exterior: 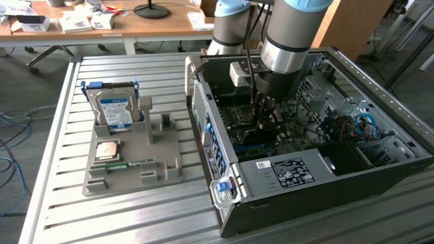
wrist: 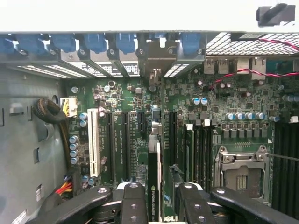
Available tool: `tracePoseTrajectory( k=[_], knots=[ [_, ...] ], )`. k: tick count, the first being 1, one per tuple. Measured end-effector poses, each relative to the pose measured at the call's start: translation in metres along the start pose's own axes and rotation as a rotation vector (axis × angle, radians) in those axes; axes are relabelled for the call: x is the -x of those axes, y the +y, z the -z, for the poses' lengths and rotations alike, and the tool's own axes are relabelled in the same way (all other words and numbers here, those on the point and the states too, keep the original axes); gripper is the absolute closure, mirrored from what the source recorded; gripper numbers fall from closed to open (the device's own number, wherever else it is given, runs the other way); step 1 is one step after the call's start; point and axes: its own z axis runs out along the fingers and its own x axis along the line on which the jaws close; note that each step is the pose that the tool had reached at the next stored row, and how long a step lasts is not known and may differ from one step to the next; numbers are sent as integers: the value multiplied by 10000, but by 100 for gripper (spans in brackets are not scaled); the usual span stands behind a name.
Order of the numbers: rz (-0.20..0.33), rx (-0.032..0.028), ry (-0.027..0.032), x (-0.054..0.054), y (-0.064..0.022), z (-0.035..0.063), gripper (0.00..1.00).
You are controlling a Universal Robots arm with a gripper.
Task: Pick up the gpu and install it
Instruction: 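Insert the gpu into the slot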
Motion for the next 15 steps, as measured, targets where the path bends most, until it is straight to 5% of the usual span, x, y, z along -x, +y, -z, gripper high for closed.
tracePoseTrajectory(
  k=[7,15],
  knots=[
    [-2,2,-61,1,0,48,67],
    [-1,2,-66,2,-1,74,67]
  ],
)
